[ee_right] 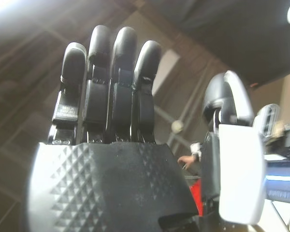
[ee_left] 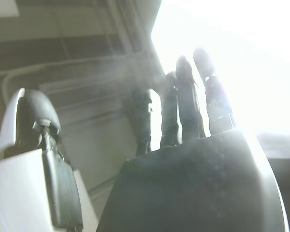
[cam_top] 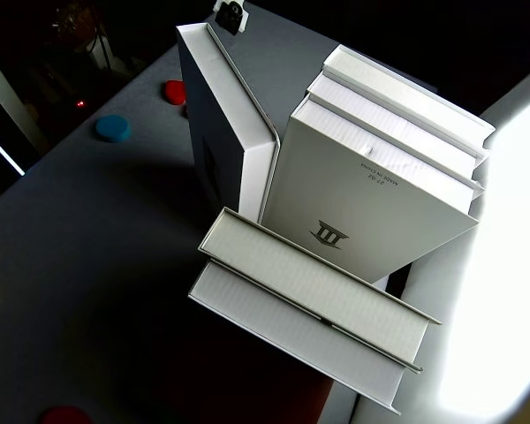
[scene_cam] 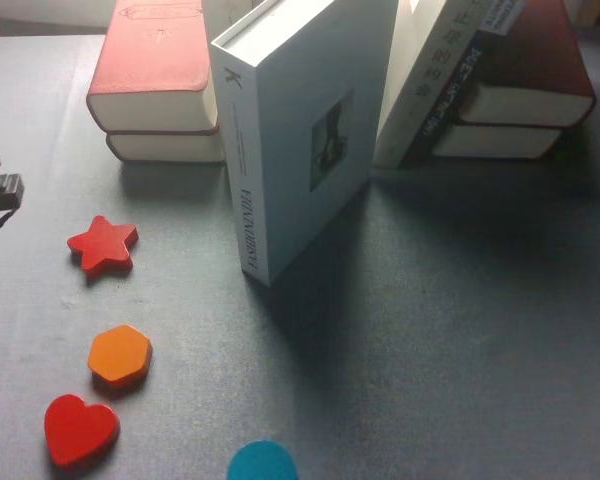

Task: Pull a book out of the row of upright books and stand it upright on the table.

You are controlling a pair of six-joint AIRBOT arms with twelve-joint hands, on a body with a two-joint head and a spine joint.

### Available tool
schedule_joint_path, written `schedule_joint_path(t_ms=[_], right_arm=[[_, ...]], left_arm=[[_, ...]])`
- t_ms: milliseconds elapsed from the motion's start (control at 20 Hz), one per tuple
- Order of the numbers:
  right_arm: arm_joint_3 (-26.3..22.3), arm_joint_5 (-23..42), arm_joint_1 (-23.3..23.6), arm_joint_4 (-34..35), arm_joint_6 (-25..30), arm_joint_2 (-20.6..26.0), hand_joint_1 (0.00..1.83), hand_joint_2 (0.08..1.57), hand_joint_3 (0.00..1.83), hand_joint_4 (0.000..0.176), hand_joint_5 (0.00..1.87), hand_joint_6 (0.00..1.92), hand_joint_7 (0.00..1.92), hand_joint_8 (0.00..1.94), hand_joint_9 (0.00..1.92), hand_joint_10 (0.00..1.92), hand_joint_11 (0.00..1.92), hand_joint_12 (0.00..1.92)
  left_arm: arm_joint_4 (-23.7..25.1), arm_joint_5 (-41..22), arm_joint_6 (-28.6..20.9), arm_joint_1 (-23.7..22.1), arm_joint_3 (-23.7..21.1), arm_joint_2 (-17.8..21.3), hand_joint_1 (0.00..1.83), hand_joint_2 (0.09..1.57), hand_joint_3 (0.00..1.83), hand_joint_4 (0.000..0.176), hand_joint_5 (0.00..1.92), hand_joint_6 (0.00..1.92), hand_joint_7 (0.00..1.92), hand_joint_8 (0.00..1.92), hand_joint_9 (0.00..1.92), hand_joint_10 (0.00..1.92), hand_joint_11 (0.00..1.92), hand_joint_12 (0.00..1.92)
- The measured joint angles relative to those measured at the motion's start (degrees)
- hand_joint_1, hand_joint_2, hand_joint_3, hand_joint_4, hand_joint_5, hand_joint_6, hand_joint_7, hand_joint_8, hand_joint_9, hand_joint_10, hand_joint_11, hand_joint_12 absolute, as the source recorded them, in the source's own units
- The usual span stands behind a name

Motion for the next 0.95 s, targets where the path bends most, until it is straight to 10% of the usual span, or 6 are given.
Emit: schedule_joint_path(t_ms=[100, 200, 250, 450, 700, 950], right_arm=[[0.07, -0.39, 0.66, 0.13, 0.63, 0.07, 1.05, 1.37, 0.05, 0.0, 0.42, 1.8, 0.65, 1.65, 0.75, 1.72, 0.73, 1.86], [0.28, -0.35, 1.09, -0.7, 1.55, 0.09, 1.07, 1.03, 0.76, 0.0, 0.5, 1.9, 0.71, 1.81, 0.78, 1.87, 0.73, 1.92], [0.28, -0.24, 1.51, -0.87, 1.81, 0.09, 1.41, 0.86, 0.87, 0.0, 0.67, 1.92, 0.73, 1.85, 0.73, 1.7, 0.67, 1.85], [0.44, -0.04, 1.49, -1.42, 3.76, -0.24, 1.17, 1.12, 0.42, 0.0, 0.57, 1.51, 0.71, 1.76, 0.81, 1.91, 0.81, 1.92], [0.48, 0.02, 1.49, -1.11, 5.01, -0.37, 1.14, 0.88, 0.91, 0.0, 0.67, 1.68, 0.79, 1.82, 0.87, 1.92, 0.91, 1.92], [0.55, 0.02, 1.49, -1.38, 5.92, -0.44, 1.15, 0.81, 0.94, 0.0, 0.78, 1.63, 0.95, 1.91, 0.89, 1.88, 0.81, 1.92]], left_arm=[[3.15, -0.11, -0.07, -2.8, -0.37, -0.02, 0.53, 1.28, 0.01, 0.0, 0.79, 0.85, 0.84, 0.35, 0.69, 0.32, 0.15, 1.41], [4.28, -0.79, -0.07, -4.31, -0.37, -0.02, 0.92, 1.25, 0.0, 0.058, 0.75, 1.36, 0.78, 0.59, 0.63, 0.62, 0.24, 1.34], [4.15, -0.81, -0.11, -4.5, -0.48, -0.02, 0.96, 1.28, 0.0, 0.0, 0.7, 1.44, 0.73, 0.57, 0.6, 0.57, 0.19, 1.25], [4.85, -0.79, -0.07, -4.96, -1.44, 0.07, 1.08, 1.37, 0.0, 0.0, 0.6, 1.77, 0.51, 1.48, 0.48, 0.81, 0.1, 1.42], [5.09, -0.66, -0.07, -5.64, -2.25, 0.66, 1.25, 1.3, 0.0, 0.0, 0.63, 1.72, 0.69, 1.48, 0.57, 1.42, 0.27, 1.69], [4.63, -0.68, -0.07, -5.66, -2.25, 0.66, 1.11, 1.35, 0.0, 0.0, 0.53, 1.68, 0.63, 1.55, 0.52, 1.41, 0.3, 1.65]])
